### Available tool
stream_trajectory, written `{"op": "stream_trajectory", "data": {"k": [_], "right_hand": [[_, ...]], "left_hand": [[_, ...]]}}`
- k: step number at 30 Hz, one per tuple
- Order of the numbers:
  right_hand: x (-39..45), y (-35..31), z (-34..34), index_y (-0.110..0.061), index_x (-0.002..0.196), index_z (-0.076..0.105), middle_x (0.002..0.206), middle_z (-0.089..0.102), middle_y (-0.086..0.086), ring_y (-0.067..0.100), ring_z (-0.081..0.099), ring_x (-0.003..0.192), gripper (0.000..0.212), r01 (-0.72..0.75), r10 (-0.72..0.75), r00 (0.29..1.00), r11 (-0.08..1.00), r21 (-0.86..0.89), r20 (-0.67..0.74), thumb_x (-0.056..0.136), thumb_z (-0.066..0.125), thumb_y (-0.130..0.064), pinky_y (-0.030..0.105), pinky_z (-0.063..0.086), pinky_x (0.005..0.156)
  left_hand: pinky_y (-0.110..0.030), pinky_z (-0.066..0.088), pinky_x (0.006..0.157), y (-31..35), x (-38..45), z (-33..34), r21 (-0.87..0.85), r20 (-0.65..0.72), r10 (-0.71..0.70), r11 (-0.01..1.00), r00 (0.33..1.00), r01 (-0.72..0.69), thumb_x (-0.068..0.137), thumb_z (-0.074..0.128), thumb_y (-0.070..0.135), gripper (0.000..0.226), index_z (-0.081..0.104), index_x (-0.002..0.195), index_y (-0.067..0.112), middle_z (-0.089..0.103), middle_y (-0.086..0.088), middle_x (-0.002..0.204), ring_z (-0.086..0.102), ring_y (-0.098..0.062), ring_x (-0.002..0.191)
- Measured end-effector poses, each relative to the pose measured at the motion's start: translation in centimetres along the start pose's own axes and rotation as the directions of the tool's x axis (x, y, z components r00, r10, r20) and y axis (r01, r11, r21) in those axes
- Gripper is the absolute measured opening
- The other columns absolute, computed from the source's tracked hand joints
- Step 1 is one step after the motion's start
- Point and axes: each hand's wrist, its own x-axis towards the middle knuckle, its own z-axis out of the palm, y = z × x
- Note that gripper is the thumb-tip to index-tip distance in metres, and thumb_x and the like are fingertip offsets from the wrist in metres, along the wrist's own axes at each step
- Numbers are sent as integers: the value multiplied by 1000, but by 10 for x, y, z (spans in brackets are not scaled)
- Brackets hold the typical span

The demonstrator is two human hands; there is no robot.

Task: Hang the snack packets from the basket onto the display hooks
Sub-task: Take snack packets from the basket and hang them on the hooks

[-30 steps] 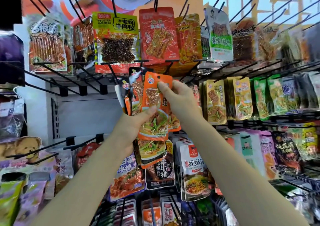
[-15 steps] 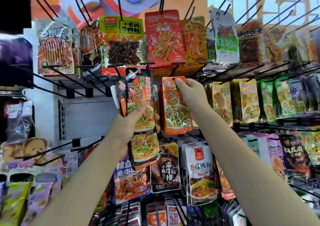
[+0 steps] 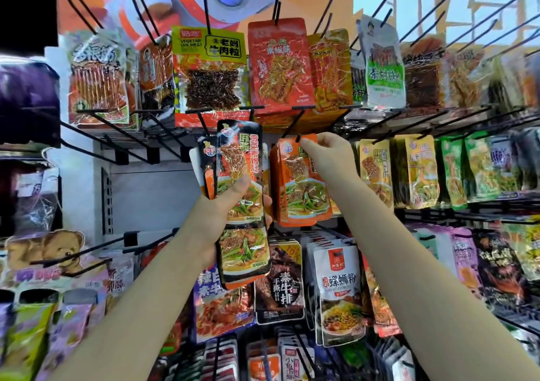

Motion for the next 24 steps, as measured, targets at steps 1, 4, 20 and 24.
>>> {"op": "stream_trajectory", "data": {"k": [1,4,20,24], "right_hand": [[0,1,0,-9,98,62,79,56,0,11,48,65,15,49,-53,997,996,-72,-48,94,66,-23,27,40,61],[-11,-3,-2,-16,104,52,89,49,-3,4,43,69,18,257,-321,923,924,-282,-212,95,66,-23,17,34,60],[-53,-10,4,-10,105,58,101,69,17,33,65,95,26,103,-110,986,993,61,124,93,72,-28,55,54,89],[-40,-10,-22,-30,99,52,105,69,4,26,67,101,25,84,-92,995,976,202,33,96,66,-10,53,55,96]], "left_hand": [[-33,56,60,-1,1,0,7,8,-4,1000,1000,4,88,63,50,53,74,98,-1,74,-20,87,71,-31,72],[-33,57,60,-1,0,1,12,23,-13,1000,1000,13,88,64,49,53,72,103,-1,74,-19,85,72,-32,71],[-56,50,103,-11,12,18,-32,-15,-44,999,999,44,68,85,53,62,73,117,18,76,-11,111,71,-36,106],[-62,45,105,-17,16,21,-30,-19,-41,999,999,40,64,85,58,67,73,114,14,76,-16,108,70,-41,105]]}}
